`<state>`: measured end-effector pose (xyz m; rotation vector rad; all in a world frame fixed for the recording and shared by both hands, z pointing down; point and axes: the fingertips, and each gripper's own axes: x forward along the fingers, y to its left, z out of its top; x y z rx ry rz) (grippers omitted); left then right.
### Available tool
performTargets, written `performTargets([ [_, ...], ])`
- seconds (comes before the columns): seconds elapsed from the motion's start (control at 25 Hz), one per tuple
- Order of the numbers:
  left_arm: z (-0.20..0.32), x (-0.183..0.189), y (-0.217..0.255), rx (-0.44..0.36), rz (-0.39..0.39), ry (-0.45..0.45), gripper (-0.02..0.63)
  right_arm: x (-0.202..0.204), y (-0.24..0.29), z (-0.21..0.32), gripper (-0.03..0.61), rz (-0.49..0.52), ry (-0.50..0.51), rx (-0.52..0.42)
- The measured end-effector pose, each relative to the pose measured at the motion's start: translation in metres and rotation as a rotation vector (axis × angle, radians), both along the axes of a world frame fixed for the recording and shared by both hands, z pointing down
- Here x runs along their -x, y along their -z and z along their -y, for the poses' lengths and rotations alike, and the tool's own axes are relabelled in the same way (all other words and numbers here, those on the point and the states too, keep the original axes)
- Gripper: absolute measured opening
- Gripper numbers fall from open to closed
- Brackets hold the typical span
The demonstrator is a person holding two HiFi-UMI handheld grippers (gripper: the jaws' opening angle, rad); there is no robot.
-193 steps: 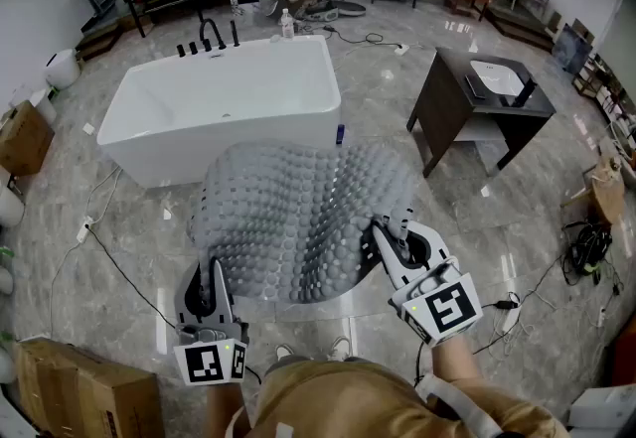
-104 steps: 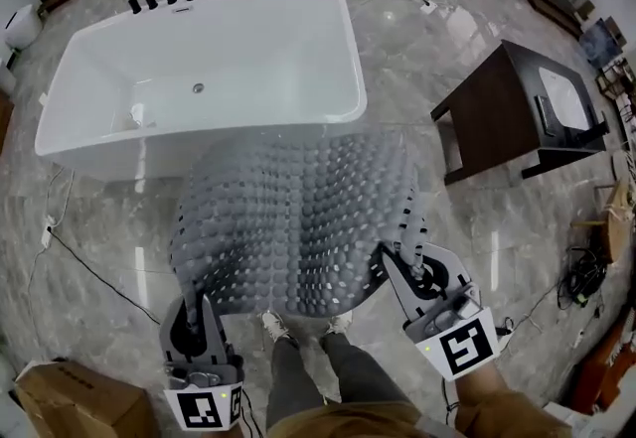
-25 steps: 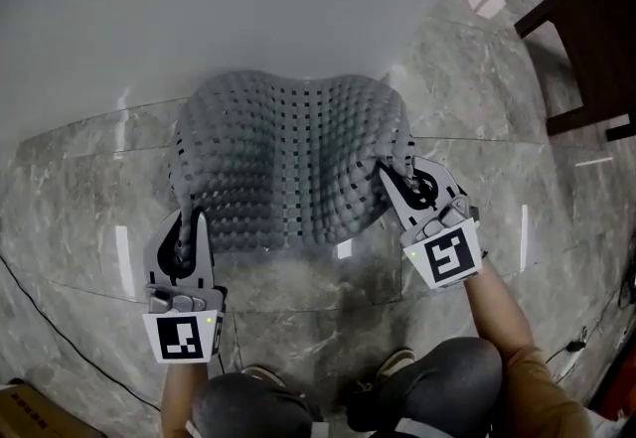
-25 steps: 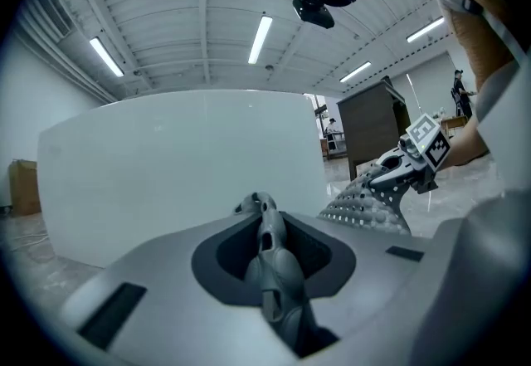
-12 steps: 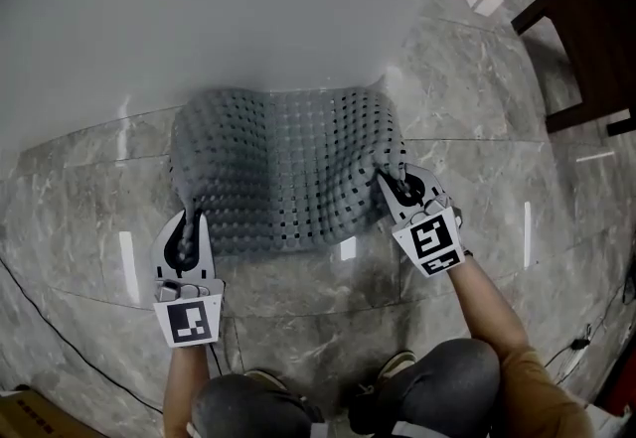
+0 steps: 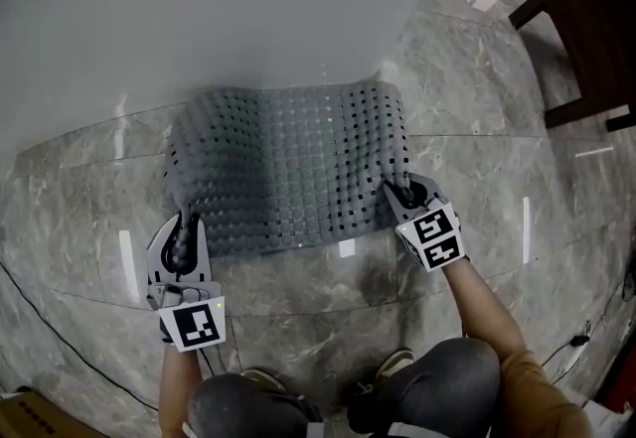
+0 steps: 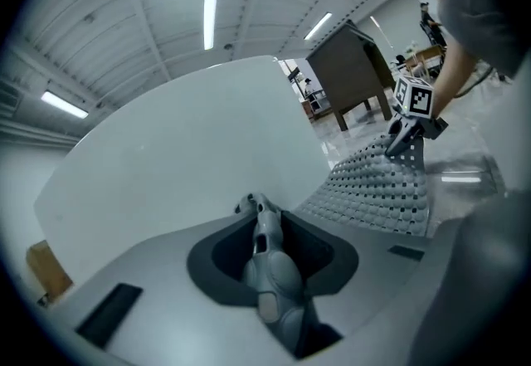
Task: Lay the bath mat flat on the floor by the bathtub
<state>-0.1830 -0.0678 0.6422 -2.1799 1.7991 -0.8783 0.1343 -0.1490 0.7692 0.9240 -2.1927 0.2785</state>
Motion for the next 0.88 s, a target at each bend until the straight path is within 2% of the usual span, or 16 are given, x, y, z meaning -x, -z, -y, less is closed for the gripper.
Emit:
performTargets([
  [0.08,0.001,0.009,-0.013,0.035,-0.027,0.064,0.08,-0.005,-0.008,0.001,0.063,-0.016,-0.025,0.033],
  [0.16,0.001,0.043,-0.038,0.099,-0.086,0.187,0.083,-0.015,-0.021,0.001,0.075,-0.014,-0.069,0.111],
  [0.24,-0.006,0.081,-0.066,0.177,-0.166,0.304,0.129,-0.028,-0.034,0.0,0.116,-0.023,-0.112,0.189],
  [0.32,-0.017,0.104,-0.086,0.214,-0.179,0.366,0.166,-0.042,-0.044,-0.002,0.16,-0.061,-0.144,0.218],
  [0.4,-0.024,0.108,-0.09,0.185,-0.144,0.374,0.182,-0.054,-0.045,-0.001,0.236,-0.09,-0.165,0.202],
  [0.44,-0.026,0.106,-0.089,0.169,-0.142,0.366,0.216,-0.059,-0.044,0.0,0.26,-0.088,-0.177,0.19],
  [0.48,-0.027,0.102,-0.09,0.162,-0.146,0.354,0.246,-0.064,-0.041,0.002,0.272,-0.079,-0.191,0.18],
  [0.56,-0.028,0.09,-0.093,0.173,-0.152,0.313,0.249,-0.072,-0.034,0.006,0.298,-0.072,-0.218,0.16],
  [0.72,-0.024,0.063,-0.108,0.218,-0.171,0.252,0.247,-0.06,-0.023,0.01,0.296,-0.1,-0.185,0.084],
  [0.76,-0.024,0.056,-0.109,0.221,-0.169,0.241,0.238,-0.052,-0.021,0.008,0.295,-0.107,-0.161,0.062],
  [0.8,-0.023,0.052,-0.109,0.217,-0.167,0.236,0.198,-0.043,-0.02,0.005,0.289,-0.113,-0.135,0.043],
  [0.84,-0.022,0.049,-0.108,0.21,-0.171,0.24,0.156,-0.036,-0.02,0.002,0.253,-0.118,-0.112,0.027],
  [0.88,-0.022,0.049,-0.107,0.204,-0.185,0.249,0.114,-0.03,-0.019,-0.001,0.185,-0.125,-0.096,0.012],
])
